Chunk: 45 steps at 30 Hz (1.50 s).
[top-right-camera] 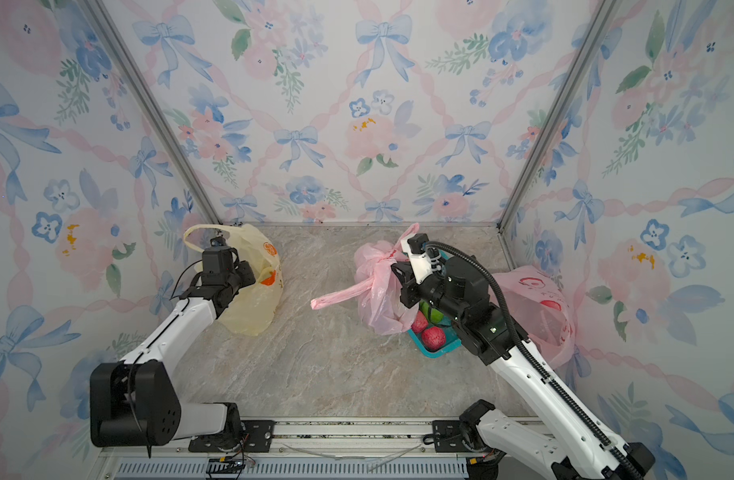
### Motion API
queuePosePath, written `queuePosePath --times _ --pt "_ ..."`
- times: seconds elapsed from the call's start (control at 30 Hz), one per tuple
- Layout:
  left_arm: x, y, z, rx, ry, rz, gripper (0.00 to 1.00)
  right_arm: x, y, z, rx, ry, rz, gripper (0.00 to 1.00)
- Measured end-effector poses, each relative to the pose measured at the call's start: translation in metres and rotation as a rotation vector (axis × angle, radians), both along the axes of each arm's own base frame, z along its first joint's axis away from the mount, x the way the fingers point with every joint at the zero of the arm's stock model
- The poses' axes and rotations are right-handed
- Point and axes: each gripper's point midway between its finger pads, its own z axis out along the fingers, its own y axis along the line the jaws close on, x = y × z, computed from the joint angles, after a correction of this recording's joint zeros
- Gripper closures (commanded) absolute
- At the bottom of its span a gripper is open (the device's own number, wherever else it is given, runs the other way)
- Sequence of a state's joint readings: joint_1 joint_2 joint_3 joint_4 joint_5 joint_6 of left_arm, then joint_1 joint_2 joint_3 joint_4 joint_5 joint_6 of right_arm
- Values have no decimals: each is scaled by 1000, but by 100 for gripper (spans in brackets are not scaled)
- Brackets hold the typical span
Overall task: Untie the knot of a plastic bag & take out the apple
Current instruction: Move the plastic bag to the center of the board, then place the plastic bag at the center of the board, then untie the plastic bag at the center of the board.
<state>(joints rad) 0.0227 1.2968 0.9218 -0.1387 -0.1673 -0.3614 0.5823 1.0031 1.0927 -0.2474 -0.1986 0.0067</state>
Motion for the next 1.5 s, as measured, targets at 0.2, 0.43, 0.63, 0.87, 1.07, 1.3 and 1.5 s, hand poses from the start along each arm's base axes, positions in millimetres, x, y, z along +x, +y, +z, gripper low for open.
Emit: queuePosePath --times 0.2,0.43,0.63,0.87,1.07,1.3,1.5 --pt "-6 -35 23 -84 -30 -150 35 -7 52 -41 -88 103 267 100" --pt "-20 -118 48 -185 -46 -445 30 -26 112 -94 -246 105 485 100" --pt "-37 -150 48 -246 -38 -607 27 -19 135 -164 -476 98 487 100" --pt "-71 -192 18 -286 66 -810 26 -15 114 -220 -681 165 408 100" --pt "-79 -189 38 -240 12 -801 26 -17 100 -228 -710 185 368 100" --pt "-93 -185 105 -160 -162 -833 30 -14 94 -215 -665 180 337 100" --pt "-100 -230 61 -156 -11 -999 29 -5 81 -199 -544 217 300 100"
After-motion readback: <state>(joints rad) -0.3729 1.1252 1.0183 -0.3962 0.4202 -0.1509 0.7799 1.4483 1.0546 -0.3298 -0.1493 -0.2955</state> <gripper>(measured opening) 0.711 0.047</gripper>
